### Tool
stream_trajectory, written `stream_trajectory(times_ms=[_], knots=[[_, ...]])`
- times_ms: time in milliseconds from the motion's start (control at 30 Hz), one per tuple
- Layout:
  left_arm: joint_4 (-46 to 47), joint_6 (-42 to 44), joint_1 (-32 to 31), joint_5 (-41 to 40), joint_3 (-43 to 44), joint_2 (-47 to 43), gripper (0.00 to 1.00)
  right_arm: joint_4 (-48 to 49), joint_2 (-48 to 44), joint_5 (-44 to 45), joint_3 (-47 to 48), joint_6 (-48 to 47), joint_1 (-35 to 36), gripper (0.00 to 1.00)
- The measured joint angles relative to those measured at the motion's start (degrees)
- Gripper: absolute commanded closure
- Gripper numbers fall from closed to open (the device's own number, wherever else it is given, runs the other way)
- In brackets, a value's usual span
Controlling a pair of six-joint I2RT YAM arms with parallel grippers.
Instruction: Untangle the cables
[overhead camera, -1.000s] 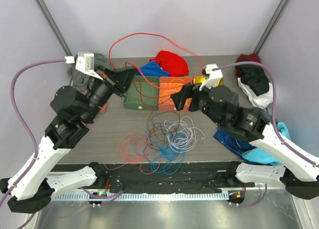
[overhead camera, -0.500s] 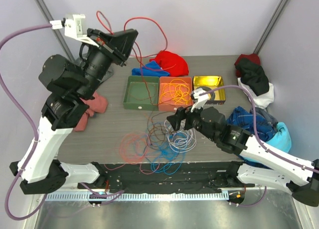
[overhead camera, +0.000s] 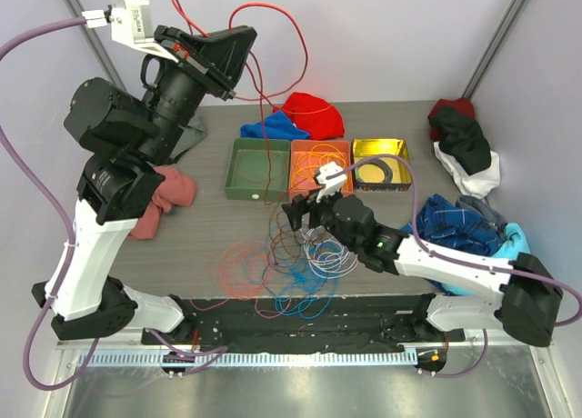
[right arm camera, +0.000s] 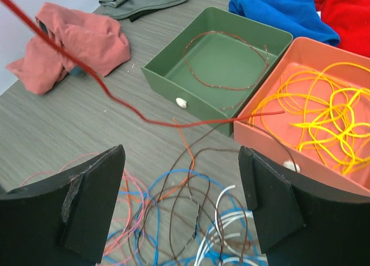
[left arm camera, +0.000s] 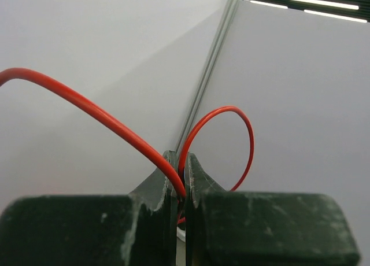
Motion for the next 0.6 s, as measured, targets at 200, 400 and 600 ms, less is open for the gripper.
stream_trajectory(times_ms=[200,400,600], knots=[[-0.98,0.07,0.00,0.26,0.02,0.83,1.00,7.85,7.61,-0.15,2.45,-2.19,0.00,0.12],[-1.60,1.01,0.00,0.26,0.59,1.29,1.00,13.94,12.09,-1.44,4.90,-2.36,0.00,0.12],[-1.55,1.09,0.00,0.24,0.68,1.29,1.00,16.20,14.34,-3.04,6.60,-2.36,0.00,0.13]])
